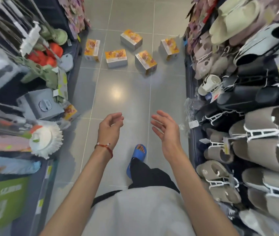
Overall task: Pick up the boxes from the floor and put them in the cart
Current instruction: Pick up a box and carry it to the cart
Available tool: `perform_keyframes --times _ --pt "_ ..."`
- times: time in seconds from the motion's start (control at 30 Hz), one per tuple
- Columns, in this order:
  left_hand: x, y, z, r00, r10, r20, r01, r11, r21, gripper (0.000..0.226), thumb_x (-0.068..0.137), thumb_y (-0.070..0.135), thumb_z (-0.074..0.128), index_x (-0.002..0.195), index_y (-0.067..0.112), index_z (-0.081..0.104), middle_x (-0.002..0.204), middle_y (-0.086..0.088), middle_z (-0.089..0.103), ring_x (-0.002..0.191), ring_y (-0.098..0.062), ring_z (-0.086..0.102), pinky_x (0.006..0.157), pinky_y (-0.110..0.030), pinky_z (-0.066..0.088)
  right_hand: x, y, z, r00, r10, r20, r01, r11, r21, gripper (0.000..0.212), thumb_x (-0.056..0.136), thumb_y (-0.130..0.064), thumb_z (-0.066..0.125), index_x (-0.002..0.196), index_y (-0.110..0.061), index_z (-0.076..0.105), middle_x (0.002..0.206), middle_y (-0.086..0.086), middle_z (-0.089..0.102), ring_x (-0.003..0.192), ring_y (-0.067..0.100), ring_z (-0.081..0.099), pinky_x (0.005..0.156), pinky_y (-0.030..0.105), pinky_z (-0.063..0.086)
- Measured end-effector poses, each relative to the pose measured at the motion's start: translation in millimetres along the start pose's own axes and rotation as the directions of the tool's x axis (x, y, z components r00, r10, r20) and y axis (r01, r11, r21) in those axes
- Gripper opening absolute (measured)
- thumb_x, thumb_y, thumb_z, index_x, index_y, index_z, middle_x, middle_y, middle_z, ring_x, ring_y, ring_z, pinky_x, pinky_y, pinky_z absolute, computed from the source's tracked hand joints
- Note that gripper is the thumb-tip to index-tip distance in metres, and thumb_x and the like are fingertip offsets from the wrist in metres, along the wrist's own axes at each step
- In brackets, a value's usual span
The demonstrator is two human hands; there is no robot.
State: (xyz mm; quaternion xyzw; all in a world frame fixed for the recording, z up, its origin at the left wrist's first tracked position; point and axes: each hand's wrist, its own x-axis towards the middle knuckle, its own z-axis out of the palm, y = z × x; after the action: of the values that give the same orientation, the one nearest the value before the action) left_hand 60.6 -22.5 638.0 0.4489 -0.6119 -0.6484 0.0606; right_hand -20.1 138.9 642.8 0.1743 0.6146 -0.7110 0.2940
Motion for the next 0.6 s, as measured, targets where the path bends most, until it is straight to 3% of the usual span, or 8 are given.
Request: perform_keyframes --times 0.17,0.33,0.5,0.6 --pt "83.8 69.7 31.6 1.000 0.011 -0.024 -0.011 1.000 0.010 0.026 0.095 0.003 0.058 0.117 0.011 0.068 0.108 0.000 0.070 0.116 -0.023 0.064 0.095 -0.030 0.046 86.6 -71.6 37.6 0.999 0.012 0.040 -0.012 1.000 -0.018 0.022 0.093 -0.019 0.068 0.113 -0.026 0.072 0.119 0.005 0.076 0.110 0.019 0.072 0.100 0.034 0.054" --pt "160.3 124.6 69.1 1.000 0.011 0.011 -0.011 1.000 0.016 0.024 0.096 0.004 0.055 0.111 0.019 0.066 0.116 -0.003 0.070 0.116 -0.023 0.064 0.092 -0.027 0.046 163.7 -127.3 60.3 0.999 0.001 0.039 0.000 0.999 -0.041 0.021 0.094 -0.020 0.069 0.113 -0.028 0.072 0.118 0.003 0.077 0.109 0.018 0.072 0.096 0.032 0.054" --pt "247.4 170.6 107.4 0.999 -0.008 0.034 0.007 0.999 0.032 0.028 0.097 0.002 0.053 0.121 0.009 0.065 0.113 -0.003 0.069 0.116 -0.025 0.064 0.078 -0.017 0.046 251.3 -176.9 77.1 0.999 0.035 -0.013 -0.036 0.998 -0.043 0.018 0.094 -0.018 0.067 0.109 -0.027 0.072 0.117 0.005 0.077 0.106 0.018 0.073 0.093 0.032 0.054" --pt "306.7 198.8 131.3 0.998 -0.027 0.054 0.024 0.998 0.057 0.028 0.098 0.004 0.053 0.122 0.010 0.065 0.116 -0.003 0.069 0.115 -0.023 0.064 0.088 -0.023 0.047 308.5 -209.1 90.2 0.998 0.053 -0.035 -0.055 0.997 -0.049 0.019 0.094 -0.020 0.068 0.111 -0.027 0.071 0.118 0.005 0.076 0.107 0.018 0.072 0.094 0.032 0.055"
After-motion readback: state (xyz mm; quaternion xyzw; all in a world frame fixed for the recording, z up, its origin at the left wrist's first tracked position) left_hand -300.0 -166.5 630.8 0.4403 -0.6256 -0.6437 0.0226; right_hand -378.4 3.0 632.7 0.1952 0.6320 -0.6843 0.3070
